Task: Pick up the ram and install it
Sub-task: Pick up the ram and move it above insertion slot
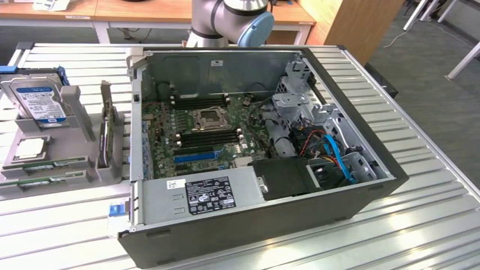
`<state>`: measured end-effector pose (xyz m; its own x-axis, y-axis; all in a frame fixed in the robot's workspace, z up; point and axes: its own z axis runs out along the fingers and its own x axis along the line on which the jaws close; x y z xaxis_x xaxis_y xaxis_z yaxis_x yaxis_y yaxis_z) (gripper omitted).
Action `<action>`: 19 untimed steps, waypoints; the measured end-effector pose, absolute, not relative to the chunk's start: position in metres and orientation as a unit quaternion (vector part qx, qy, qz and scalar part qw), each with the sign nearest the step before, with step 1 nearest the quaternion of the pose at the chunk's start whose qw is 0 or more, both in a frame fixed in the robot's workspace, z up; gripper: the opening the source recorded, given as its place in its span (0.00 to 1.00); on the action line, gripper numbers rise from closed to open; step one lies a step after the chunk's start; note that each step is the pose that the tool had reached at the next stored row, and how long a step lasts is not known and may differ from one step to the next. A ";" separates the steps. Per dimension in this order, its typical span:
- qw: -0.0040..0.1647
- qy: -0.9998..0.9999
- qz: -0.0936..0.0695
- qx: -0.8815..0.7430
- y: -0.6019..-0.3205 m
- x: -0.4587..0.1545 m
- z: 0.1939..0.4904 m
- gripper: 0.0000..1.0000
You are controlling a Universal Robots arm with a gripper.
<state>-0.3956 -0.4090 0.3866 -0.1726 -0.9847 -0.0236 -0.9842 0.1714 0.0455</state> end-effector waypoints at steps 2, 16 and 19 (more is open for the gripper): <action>0.006 -0.763 -0.025 0.646 -0.409 -0.396 0.387 0.10; 0.007 -0.714 -0.024 0.699 -0.409 -0.396 0.386 0.10; 0.008 -0.714 -0.024 0.699 -0.409 -0.396 0.386 0.11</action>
<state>-0.3956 -0.4090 0.3862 -0.0214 -0.9995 -0.0235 -0.9988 0.0203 0.0455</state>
